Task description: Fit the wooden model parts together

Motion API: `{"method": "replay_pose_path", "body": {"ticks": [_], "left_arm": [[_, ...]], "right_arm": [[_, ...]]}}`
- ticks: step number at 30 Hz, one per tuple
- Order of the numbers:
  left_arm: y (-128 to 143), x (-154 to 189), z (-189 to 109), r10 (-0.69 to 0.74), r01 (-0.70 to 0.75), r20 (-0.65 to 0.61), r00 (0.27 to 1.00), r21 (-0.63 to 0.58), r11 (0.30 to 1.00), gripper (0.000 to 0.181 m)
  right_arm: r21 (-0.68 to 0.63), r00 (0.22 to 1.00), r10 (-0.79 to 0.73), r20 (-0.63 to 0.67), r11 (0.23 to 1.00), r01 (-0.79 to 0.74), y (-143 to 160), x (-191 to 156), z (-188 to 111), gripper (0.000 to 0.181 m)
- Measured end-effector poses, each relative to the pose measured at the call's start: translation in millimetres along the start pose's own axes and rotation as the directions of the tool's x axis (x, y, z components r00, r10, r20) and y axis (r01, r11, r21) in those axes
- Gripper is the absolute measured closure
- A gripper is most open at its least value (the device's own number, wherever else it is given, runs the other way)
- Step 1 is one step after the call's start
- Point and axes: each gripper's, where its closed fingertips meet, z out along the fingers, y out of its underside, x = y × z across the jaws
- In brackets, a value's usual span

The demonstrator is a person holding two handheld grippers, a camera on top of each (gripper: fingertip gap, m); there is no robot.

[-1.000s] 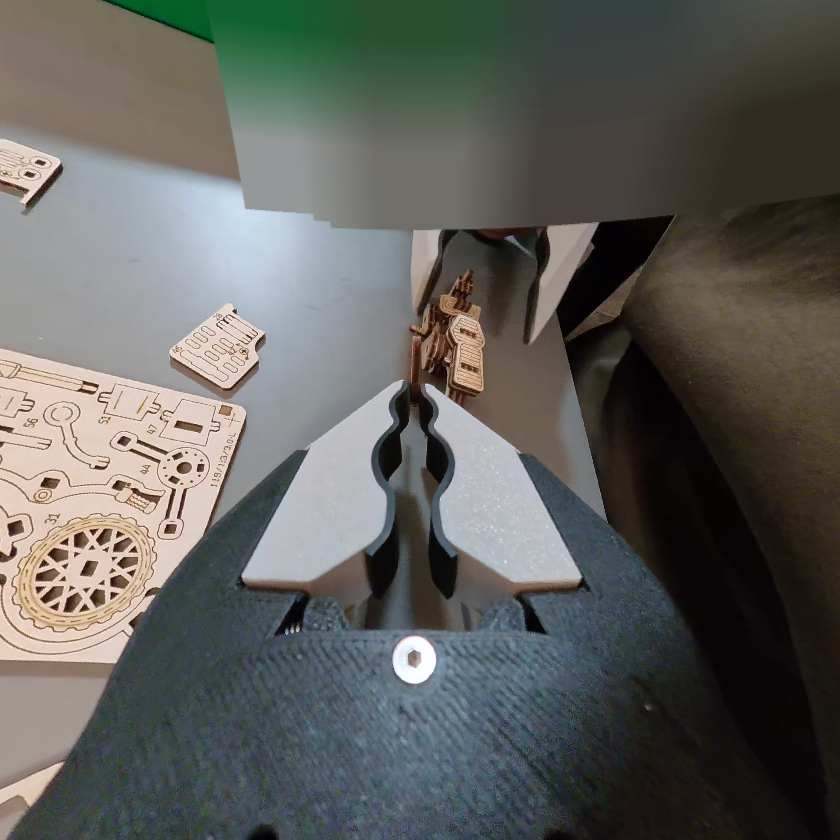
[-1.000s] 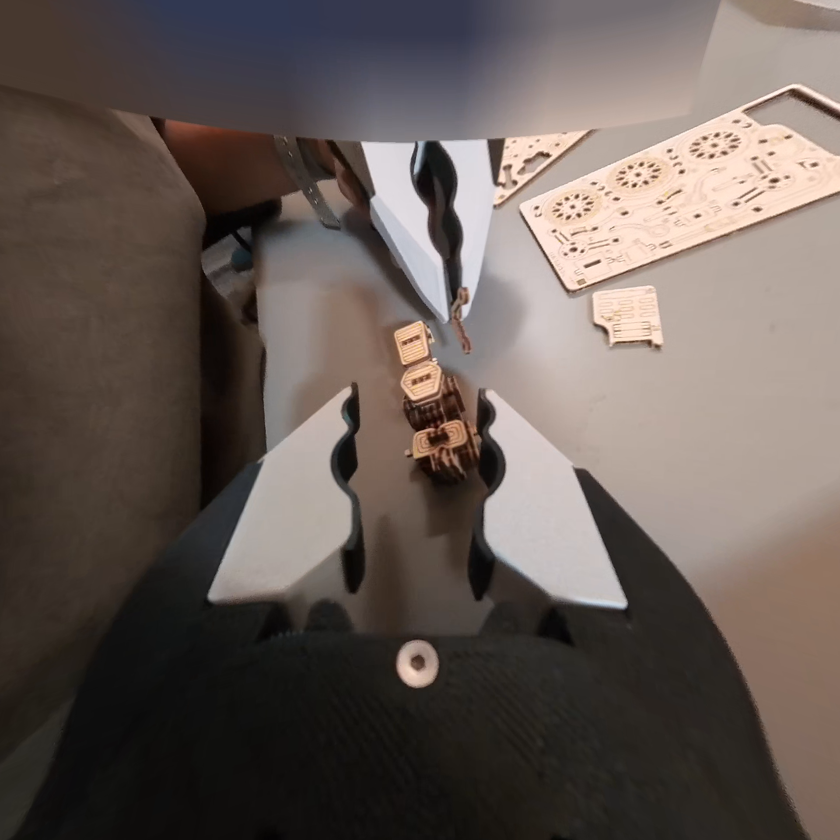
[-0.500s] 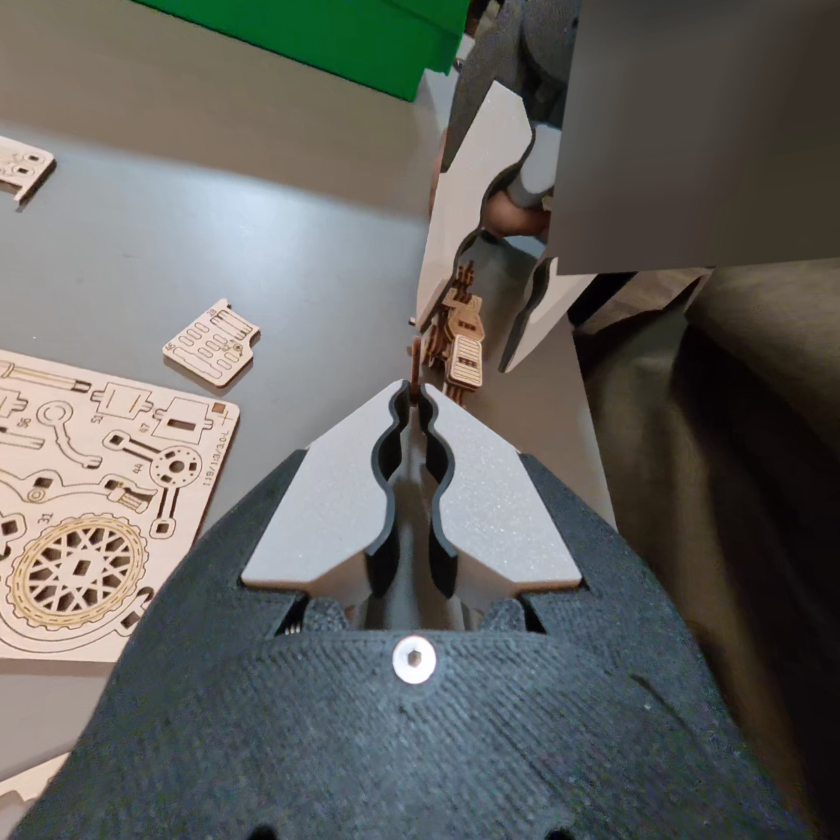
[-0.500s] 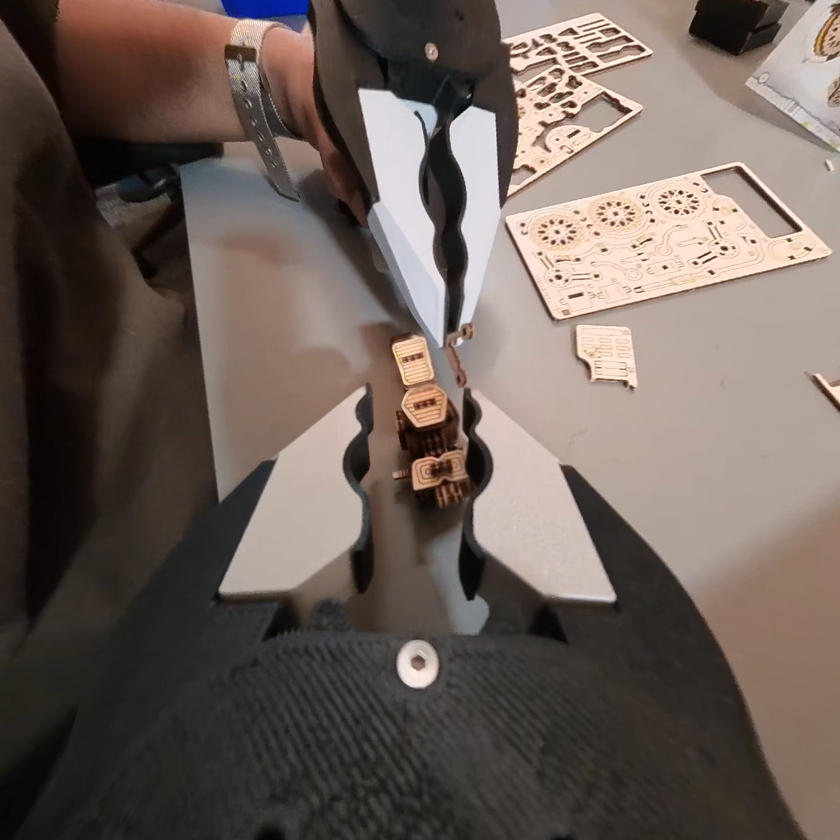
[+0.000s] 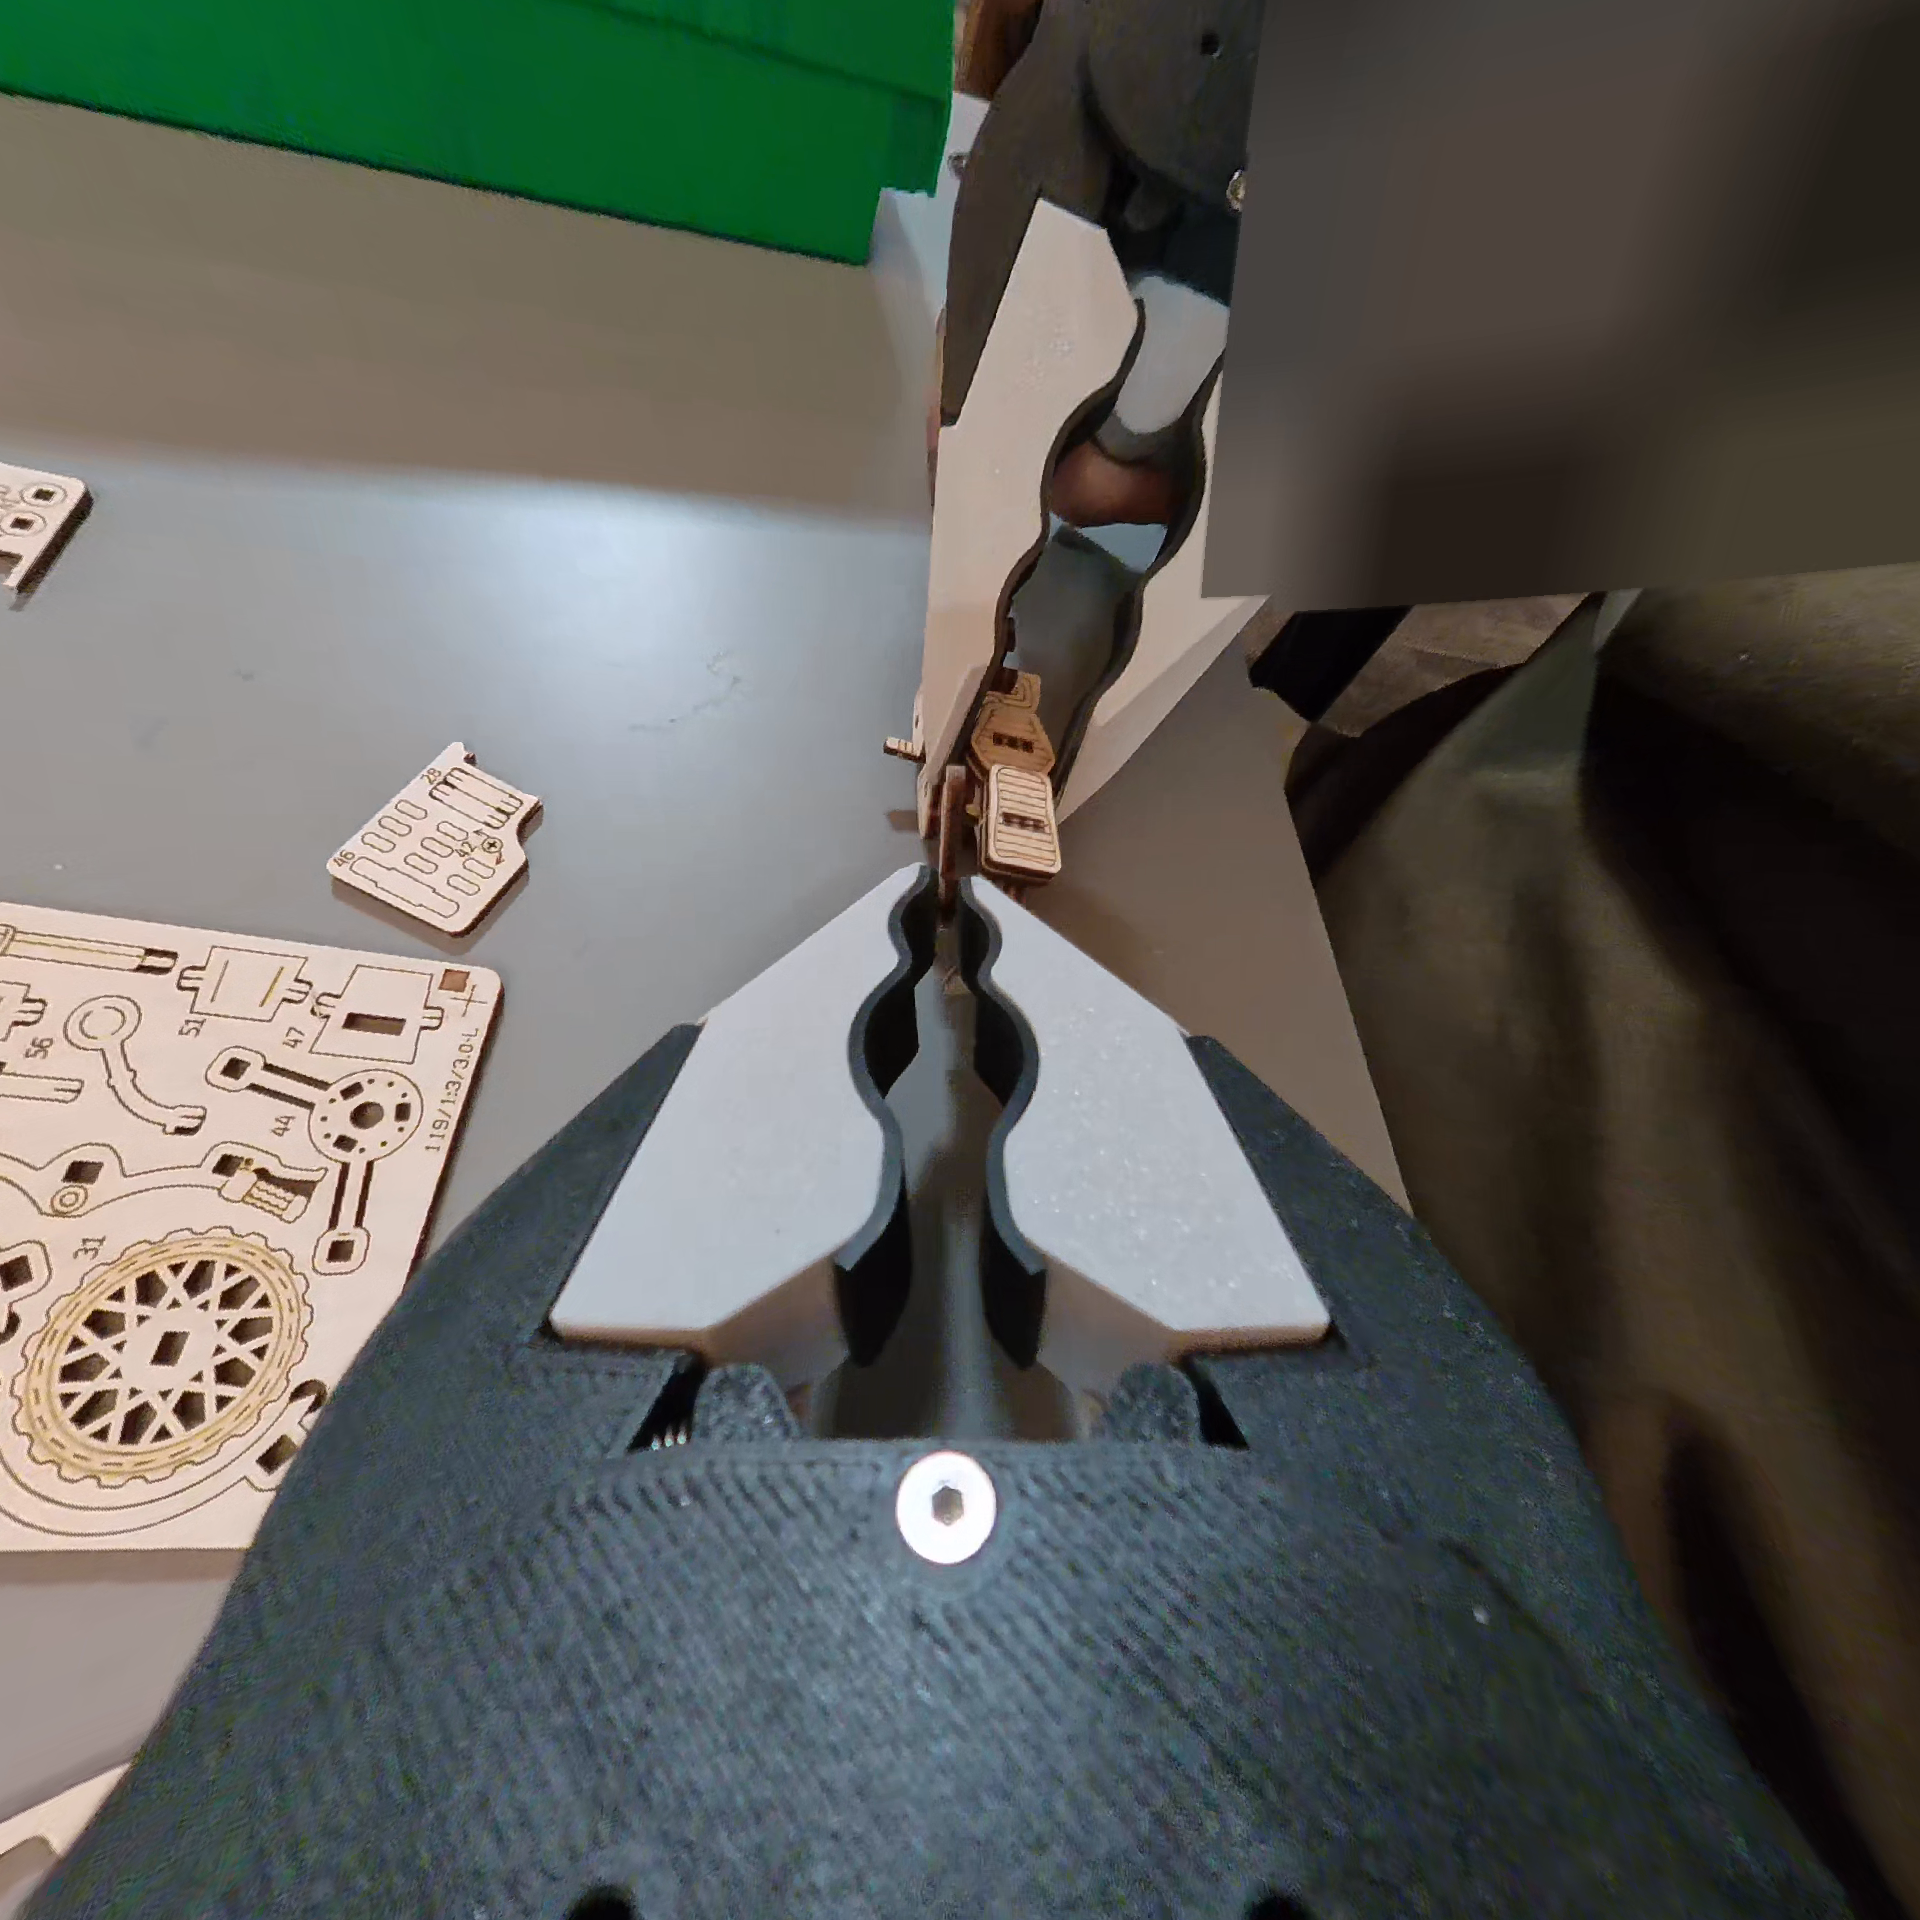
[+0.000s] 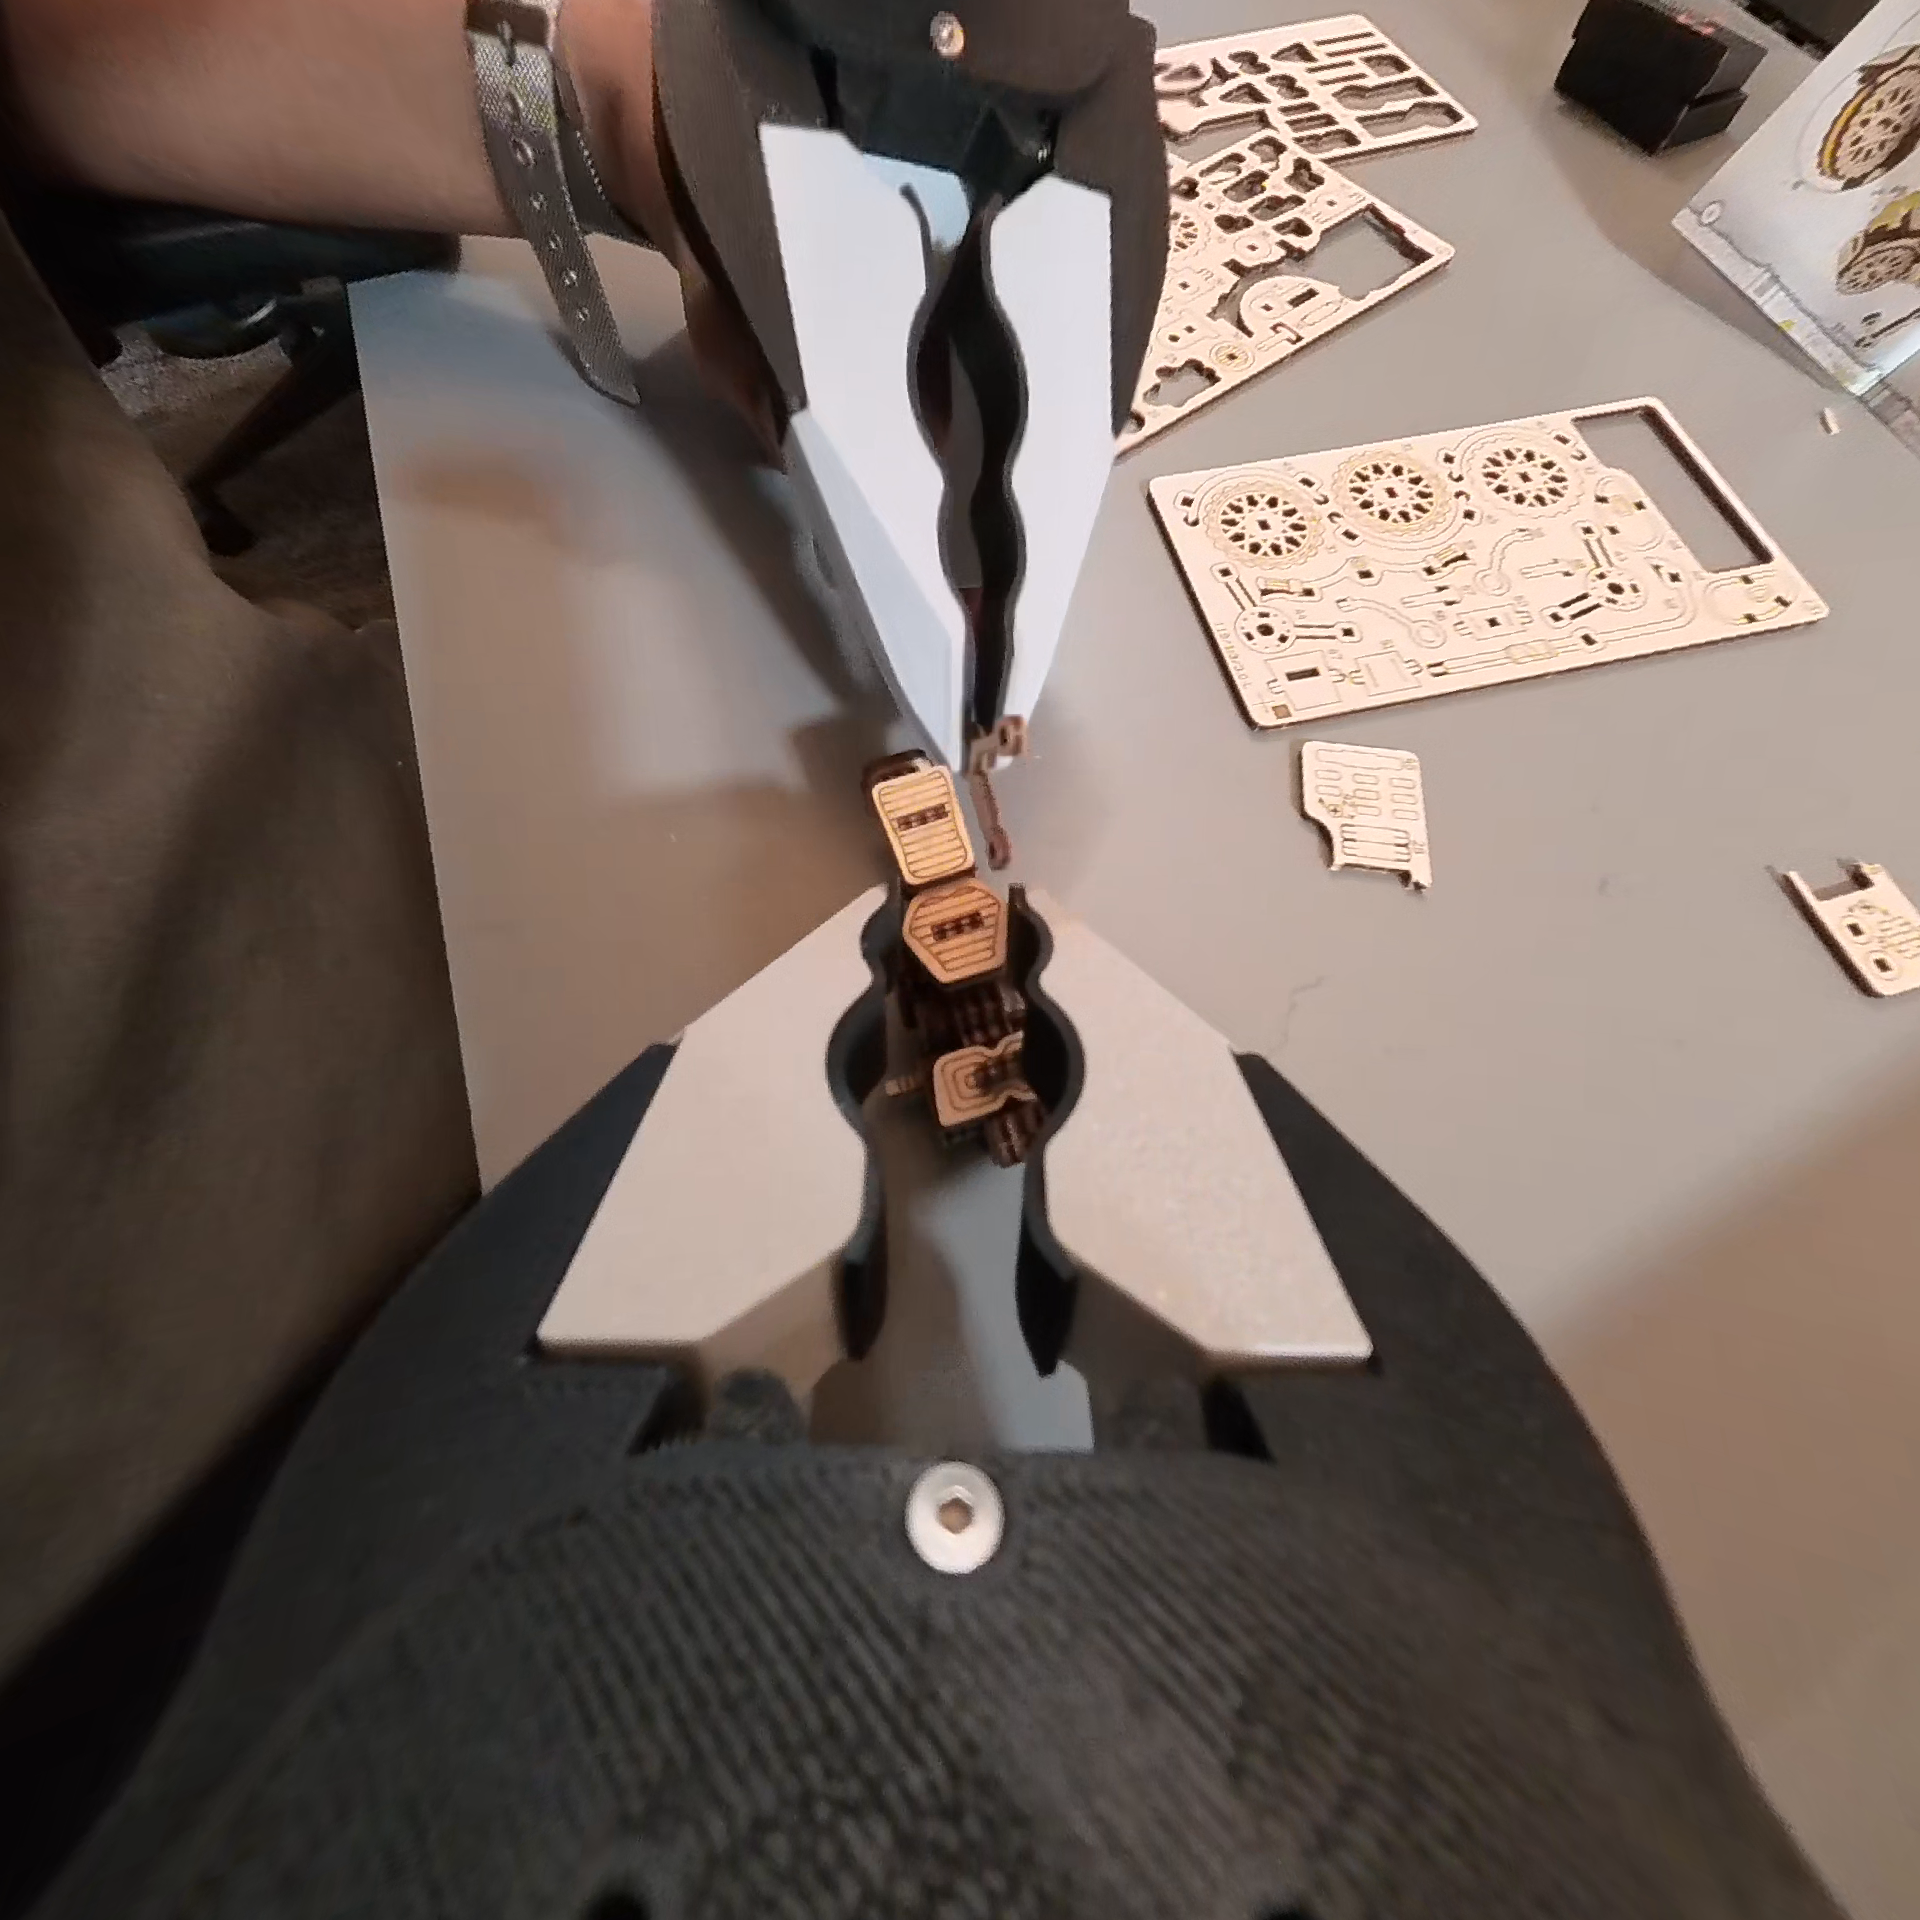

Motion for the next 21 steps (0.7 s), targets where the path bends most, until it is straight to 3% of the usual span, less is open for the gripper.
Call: {"method": "replay_pose_path", "body": {"ticks": [21], "left_arm": [[1.0, 5.6, 0.9, 0.027, -0.027, -0.026, 0.999, -0.008, 1.000, 0.180]], "right_arm": [[0.052, 0.990, 0.091, 0.112, 0.994, -0.098, -2.4, -3.3, -1.6, 0.164]]}}
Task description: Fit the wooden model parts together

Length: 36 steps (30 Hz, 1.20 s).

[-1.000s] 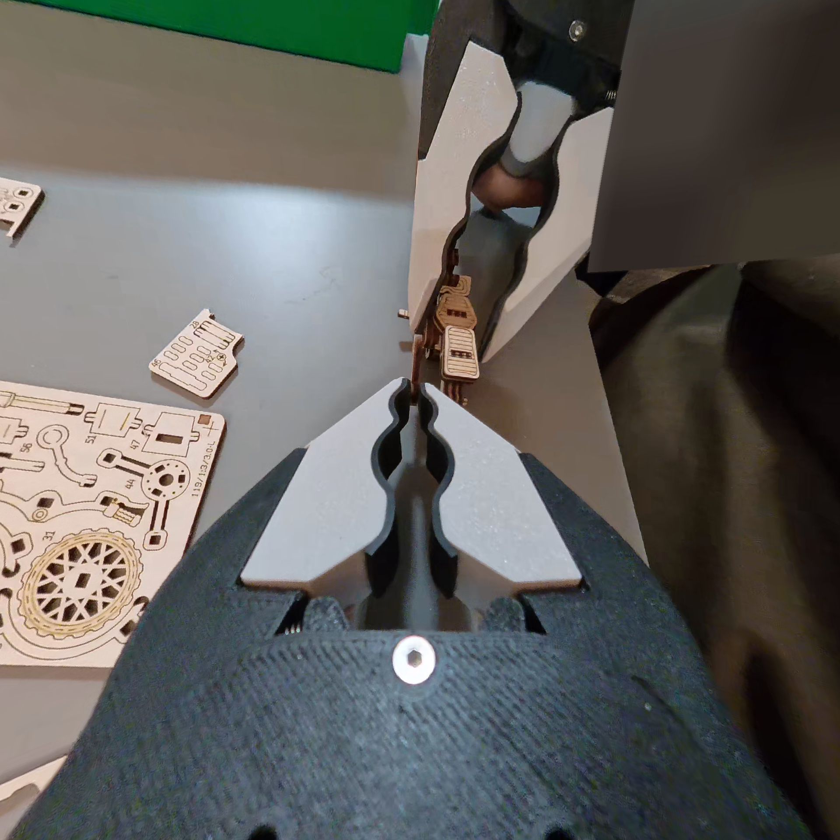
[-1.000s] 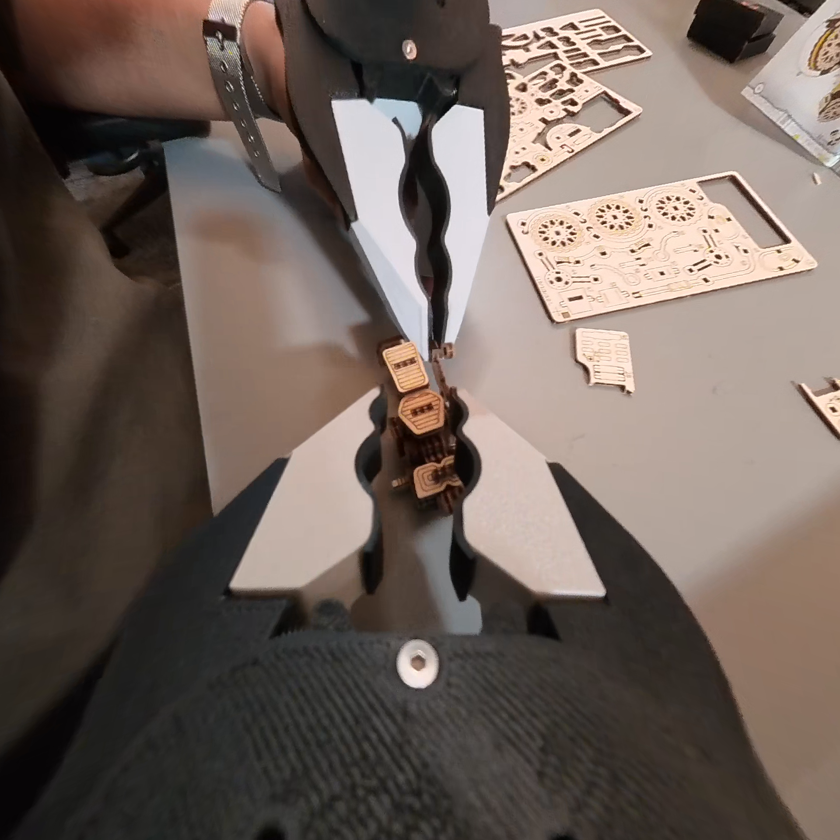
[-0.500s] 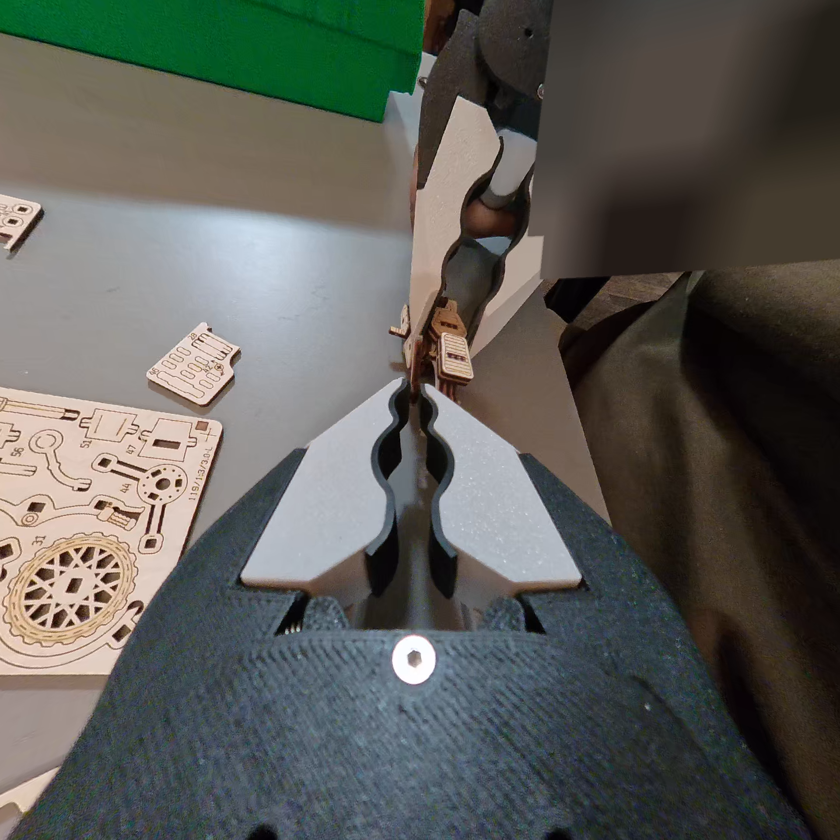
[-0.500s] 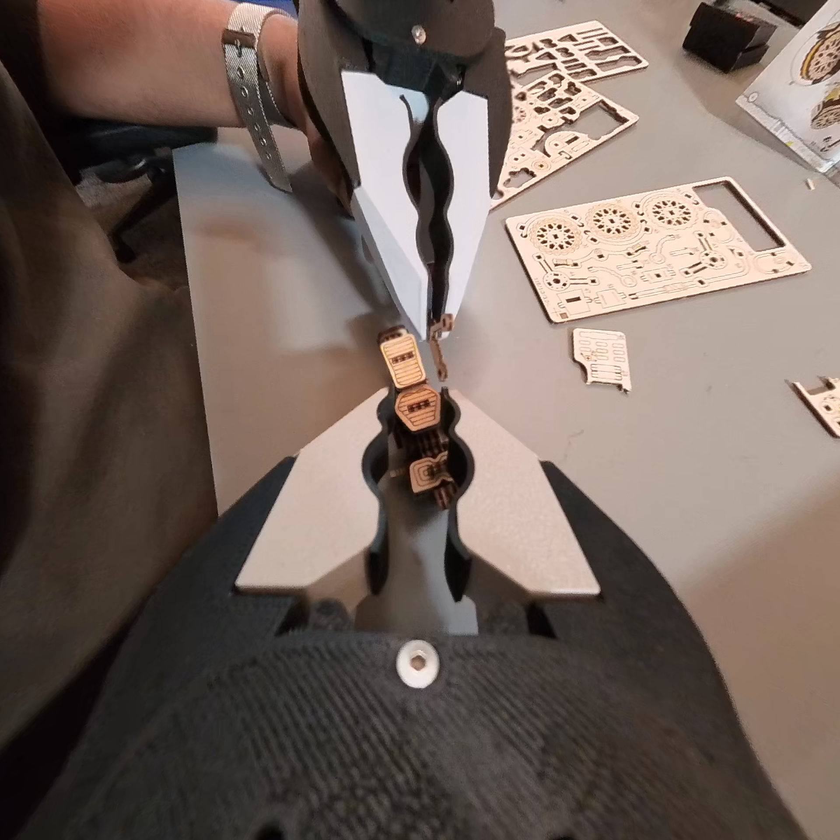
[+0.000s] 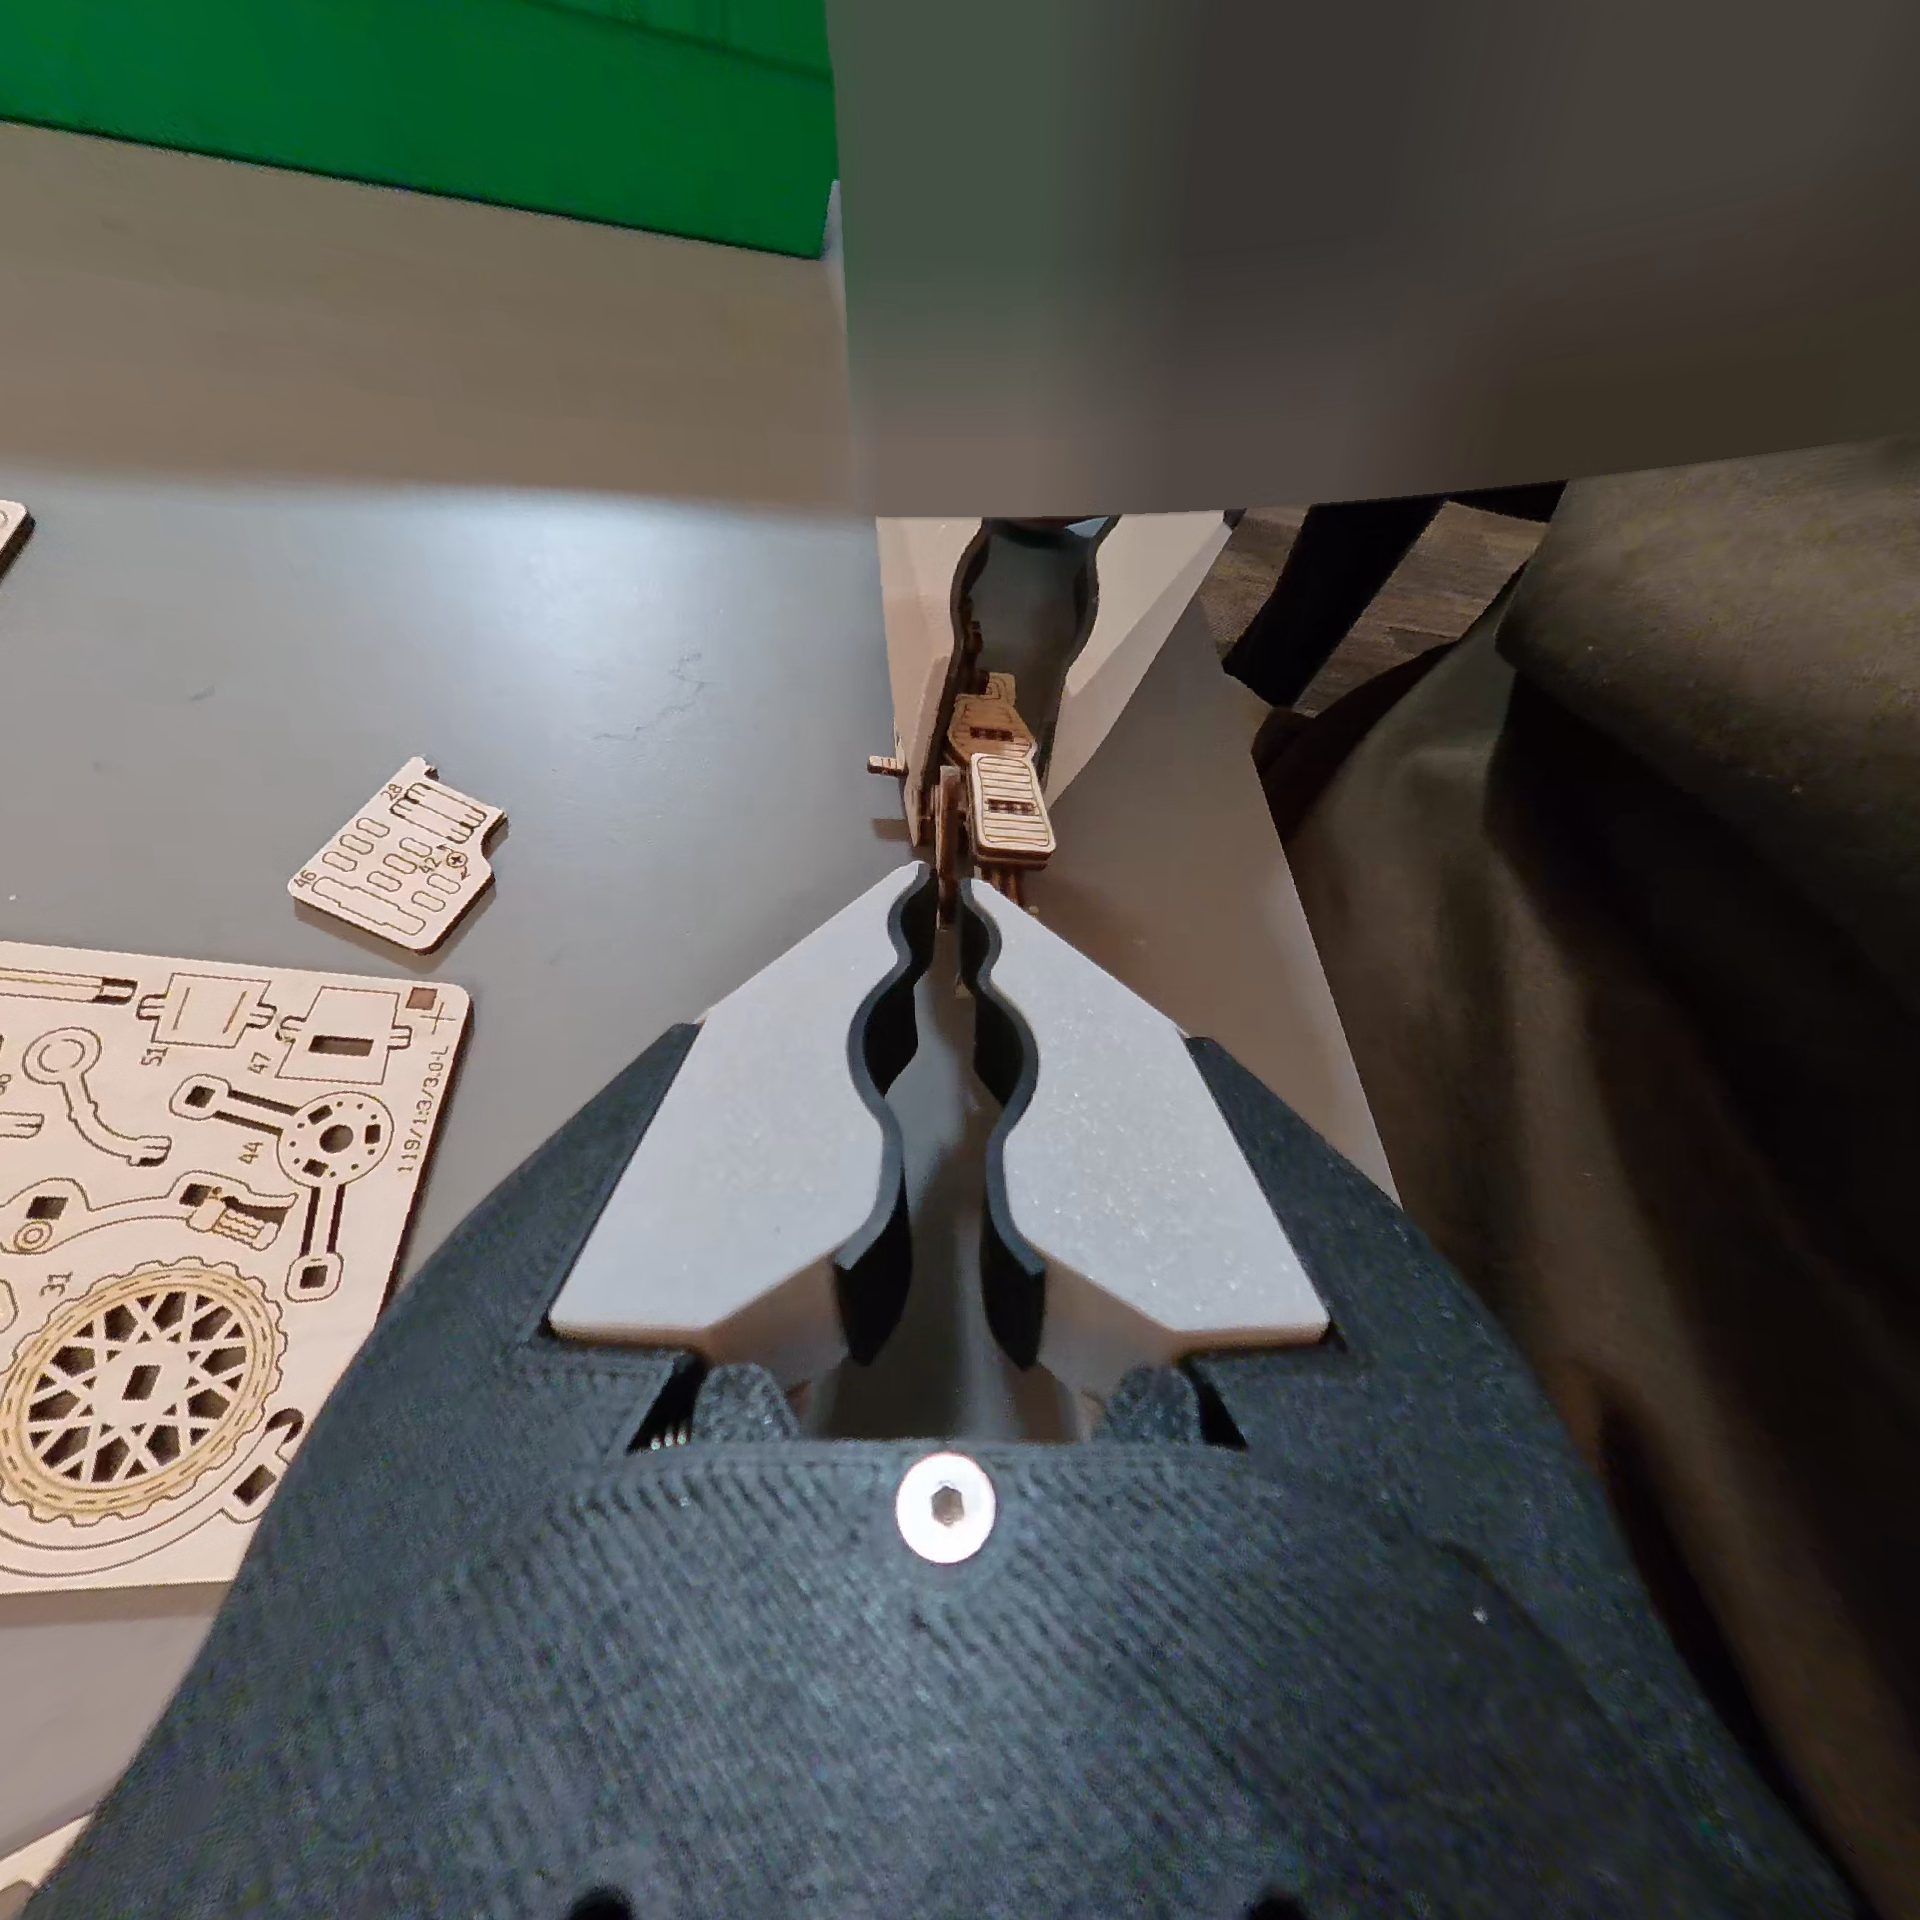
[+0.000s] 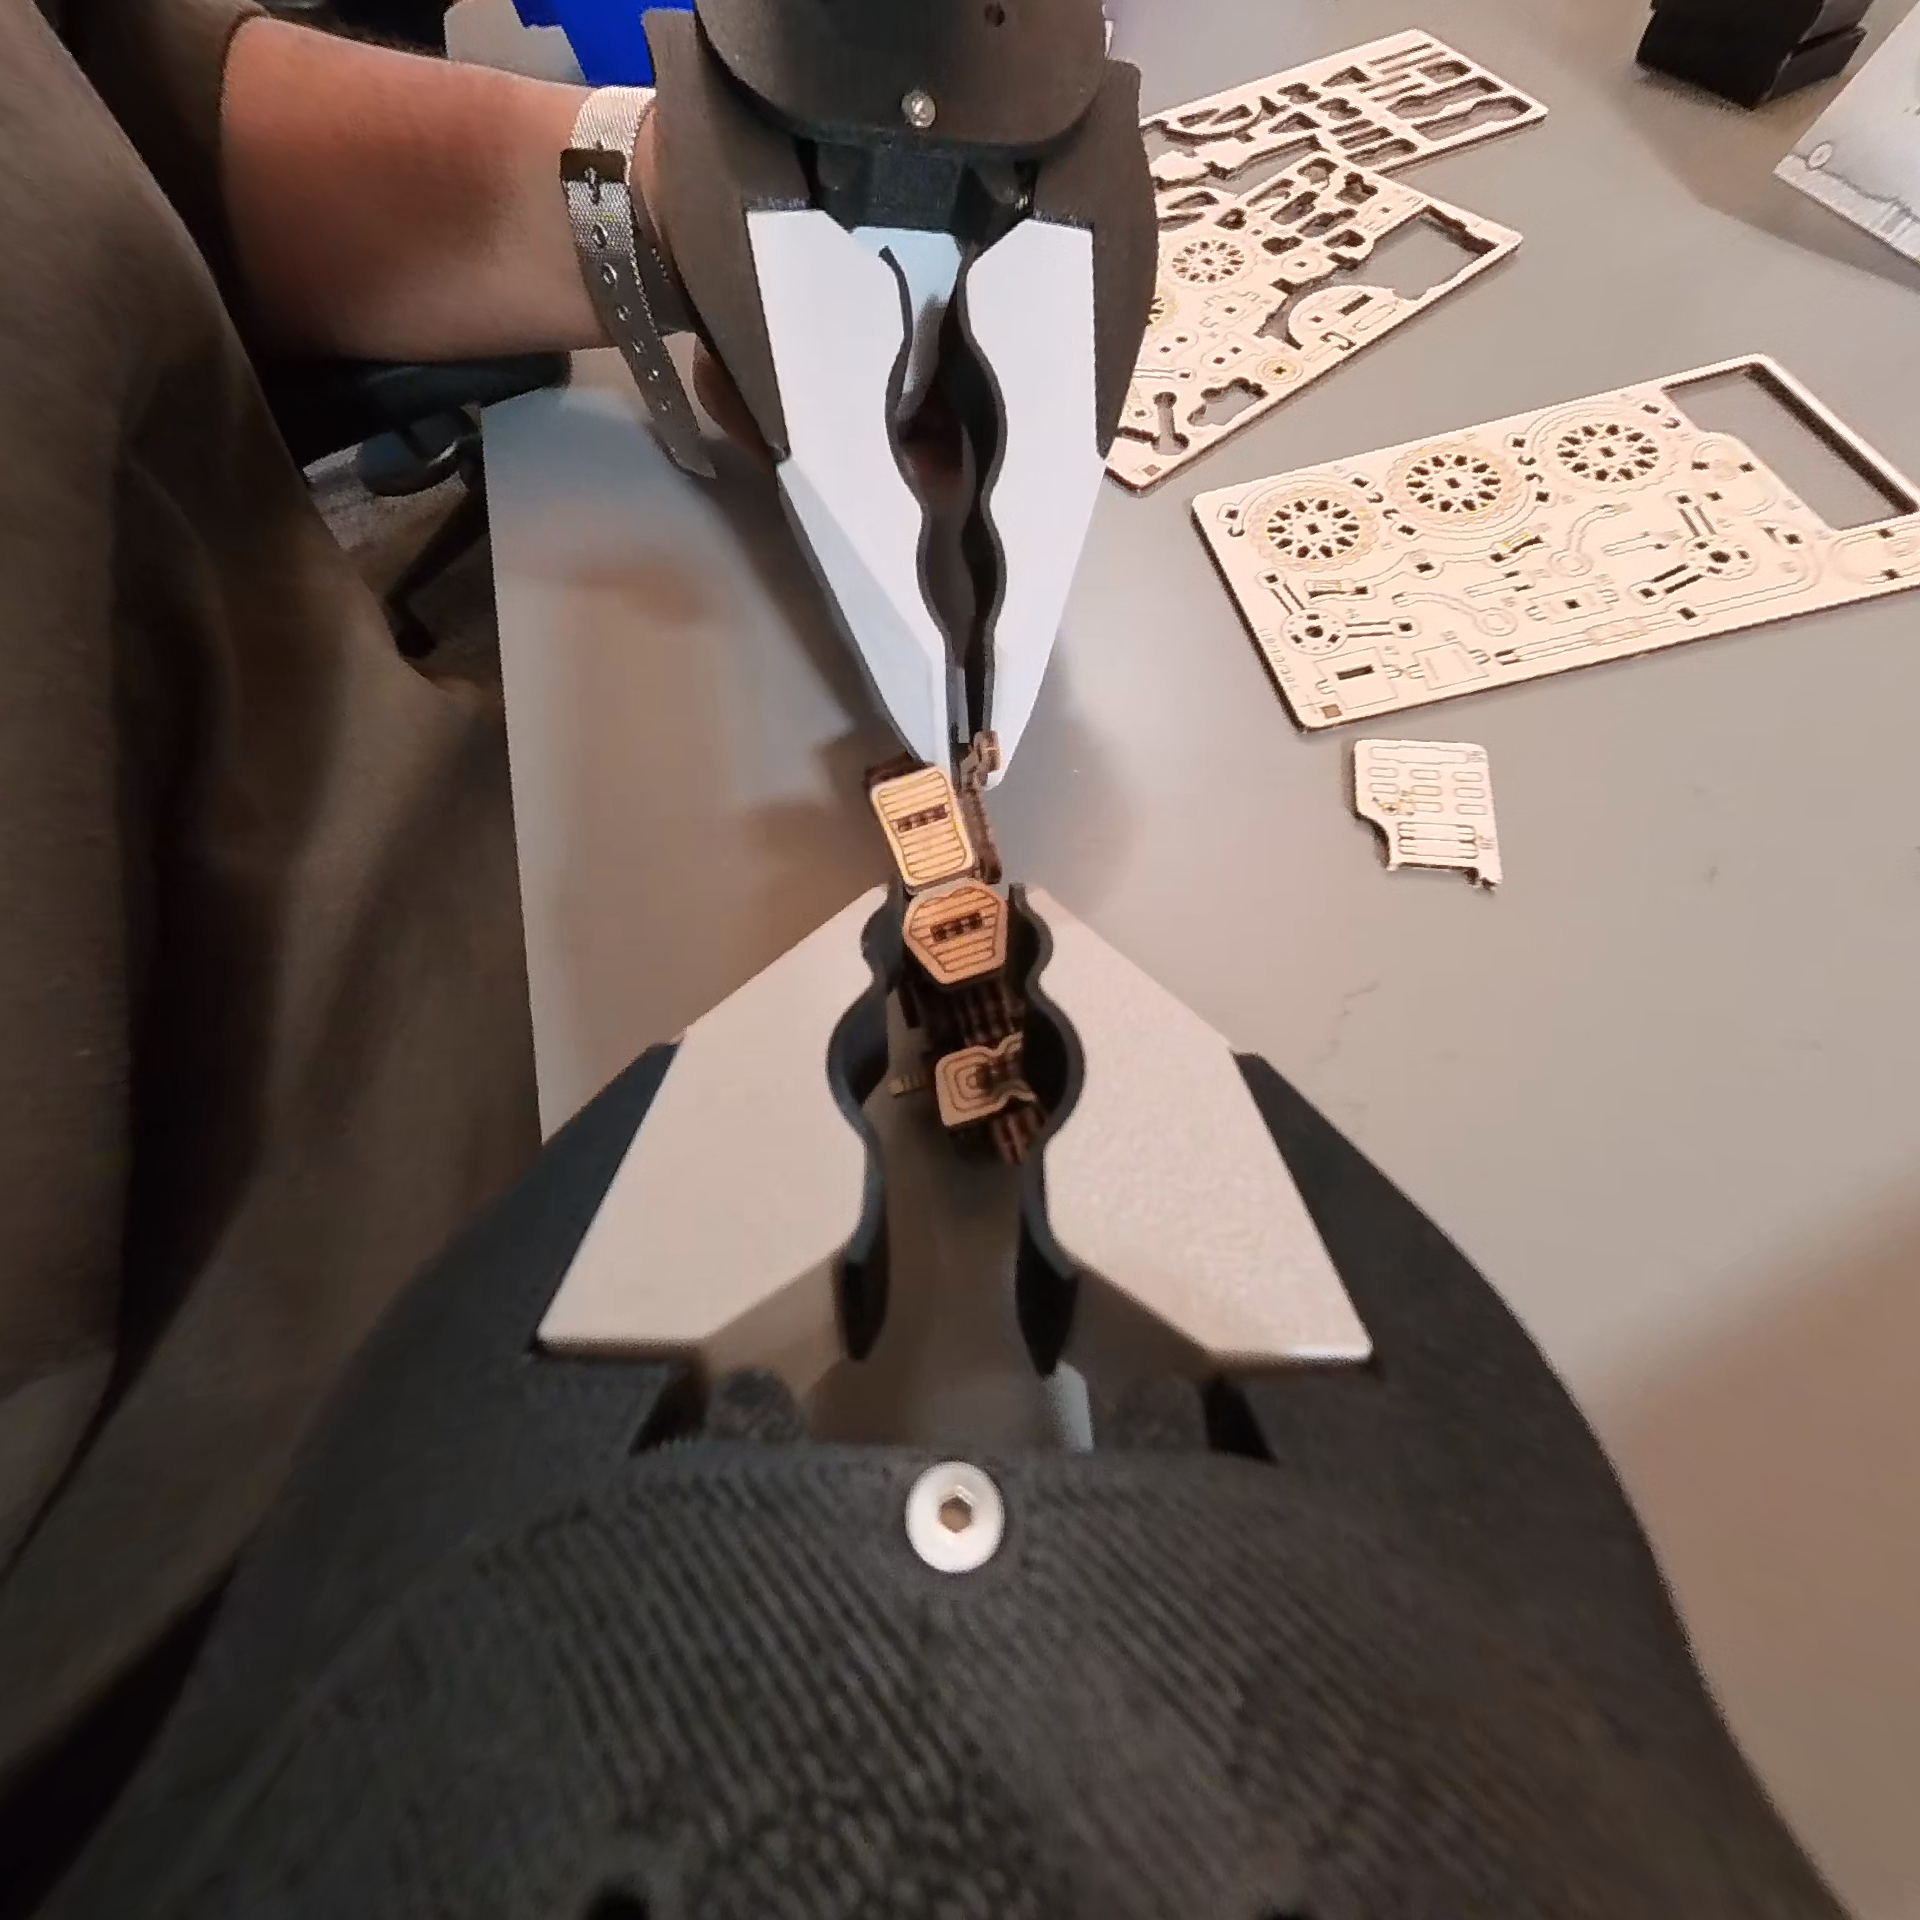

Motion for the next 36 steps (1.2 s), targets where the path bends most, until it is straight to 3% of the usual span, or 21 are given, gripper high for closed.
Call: {"method": "replay_pose_path", "body": {"ticks": [11, 25, 36], "left_arm": [[-0.6, -0.5, -0.6, -0.013, 0.013, -0.009, 1.000, 0.005, 1.000, 0.180], [1.3, 13.0, -2.7, -0.061, 0.062, -0.120, 0.991, 0.007, 0.998, 0.180], [3.0, 14.1, -1.2, -0.027, 0.027, -0.096, 0.995, -0.004, 1.000, 0.180]], "right_arm": [[0.021, 0.999, 0.029, 0.038, 0.999, -0.030, -1.4, -2.5, -2.3, 0.164], [0.042, 0.995, 0.001, 0.098, 0.999, -0.005, -5.1, -15.8, -1.6, 0.164], [0.028, 0.995, -0.005, 0.095, 1.000, 0.003, -2.6, -16.6, 0.0, 0.163]]}}
